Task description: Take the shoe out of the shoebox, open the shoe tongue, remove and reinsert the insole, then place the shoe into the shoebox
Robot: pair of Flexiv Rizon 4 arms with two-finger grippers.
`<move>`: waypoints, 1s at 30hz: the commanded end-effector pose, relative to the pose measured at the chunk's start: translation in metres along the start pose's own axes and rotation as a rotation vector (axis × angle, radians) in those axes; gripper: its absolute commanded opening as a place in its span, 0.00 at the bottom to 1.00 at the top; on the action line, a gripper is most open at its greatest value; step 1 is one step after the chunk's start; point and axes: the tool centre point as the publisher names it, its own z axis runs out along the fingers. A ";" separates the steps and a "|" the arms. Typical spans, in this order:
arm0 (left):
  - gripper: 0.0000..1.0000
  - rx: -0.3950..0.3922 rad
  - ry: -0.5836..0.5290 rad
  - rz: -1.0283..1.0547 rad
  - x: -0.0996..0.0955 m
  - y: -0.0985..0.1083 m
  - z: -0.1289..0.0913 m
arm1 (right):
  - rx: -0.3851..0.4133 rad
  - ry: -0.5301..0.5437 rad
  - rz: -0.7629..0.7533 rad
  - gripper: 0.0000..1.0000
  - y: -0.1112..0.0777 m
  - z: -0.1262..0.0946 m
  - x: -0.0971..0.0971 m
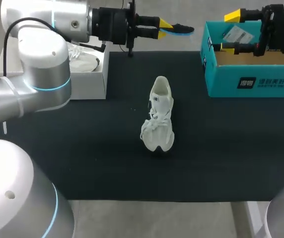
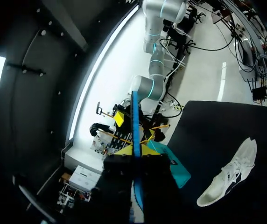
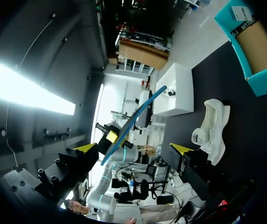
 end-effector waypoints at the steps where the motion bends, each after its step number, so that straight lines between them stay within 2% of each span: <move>1: 0.00 0.115 0.303 -1.032 0.004 0.000 -0.002 | 0.000 -0.001 0.000 1.00 0.001 0.001 0.000; 18: 0.00 0.172 0.453 -1.567 0.004 0.000 -0.002 | 0.000 -0.001 0.000 1.00 0.001 0.001 0.000; 20: 0.00 0.206 0.338 -1.660 0.000 0.009 -0.002 | 0.000 -0.001 0.000 1.00 0.001 0.001 0.000; 22: 0.00 0.168 0.281 -1.741 0.004 0.017 -0.004 | 0.000 -0.001 0.000 1.00 0.001 0.001 0.000; 25: 0.00 0.221 0.281 -1.837 0.011 0.026 -0.006 | 0.000 -0.001 0.000 1.00 0.001 0.001 0.000; 30: 0.00 0.349 0.351 -1.977 0.008 0.031 -0.011 | 0.000 -0.001 0.000 1.00 0.001 0.001 0.000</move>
